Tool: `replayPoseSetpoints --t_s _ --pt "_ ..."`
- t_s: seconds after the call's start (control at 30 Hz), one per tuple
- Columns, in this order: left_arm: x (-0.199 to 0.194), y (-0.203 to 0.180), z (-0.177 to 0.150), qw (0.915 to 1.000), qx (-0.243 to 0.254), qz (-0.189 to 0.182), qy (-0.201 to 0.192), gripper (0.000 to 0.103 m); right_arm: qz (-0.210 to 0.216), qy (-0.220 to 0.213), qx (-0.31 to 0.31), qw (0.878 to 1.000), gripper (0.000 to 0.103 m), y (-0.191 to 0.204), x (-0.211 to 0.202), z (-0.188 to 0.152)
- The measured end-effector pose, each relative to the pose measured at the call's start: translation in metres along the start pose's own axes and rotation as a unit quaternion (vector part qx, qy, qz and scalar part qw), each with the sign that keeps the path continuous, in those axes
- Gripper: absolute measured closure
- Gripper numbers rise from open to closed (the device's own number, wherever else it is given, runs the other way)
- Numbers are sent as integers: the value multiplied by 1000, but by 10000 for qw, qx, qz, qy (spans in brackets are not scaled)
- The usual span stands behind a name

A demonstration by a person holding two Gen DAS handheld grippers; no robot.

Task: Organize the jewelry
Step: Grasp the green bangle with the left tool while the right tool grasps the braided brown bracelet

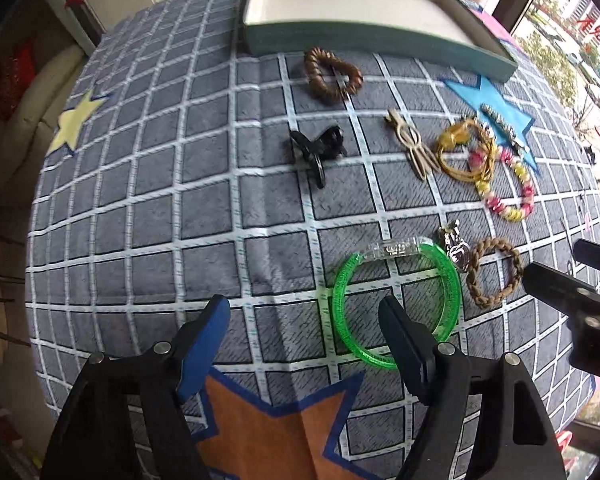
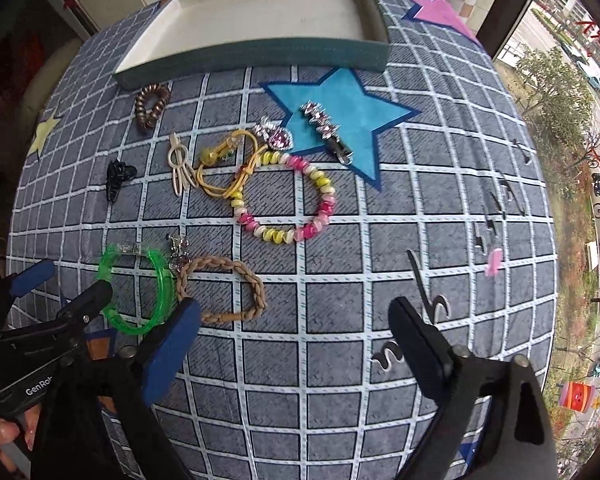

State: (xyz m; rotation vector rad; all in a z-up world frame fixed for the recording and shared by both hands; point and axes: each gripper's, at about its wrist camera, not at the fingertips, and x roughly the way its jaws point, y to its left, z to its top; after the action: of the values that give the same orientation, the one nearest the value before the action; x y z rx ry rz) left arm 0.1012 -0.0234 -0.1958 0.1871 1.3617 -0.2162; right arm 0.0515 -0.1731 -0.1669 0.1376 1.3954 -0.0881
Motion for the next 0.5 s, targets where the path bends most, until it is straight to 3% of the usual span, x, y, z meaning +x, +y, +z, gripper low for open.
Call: replayPoseSetpoints --t_s 0.13,0.3,0.4,0.5 --pt "7 -3 1 10000 -7 30 61 18 -10 228 -66 9997 36 6 22 1" --pt "9 -3 0 10000 27 -24 22 23 -228 198 -228 9993 41 16 33 -3" --pt "7 -1 -3 9998 159 -127 -4 36 -265 161 -272 9991 49 18 38 -5" --pt "4 -18 -2 9993 317 -197 -60 65 -270 144 -251 9992 72 22 37 -7"
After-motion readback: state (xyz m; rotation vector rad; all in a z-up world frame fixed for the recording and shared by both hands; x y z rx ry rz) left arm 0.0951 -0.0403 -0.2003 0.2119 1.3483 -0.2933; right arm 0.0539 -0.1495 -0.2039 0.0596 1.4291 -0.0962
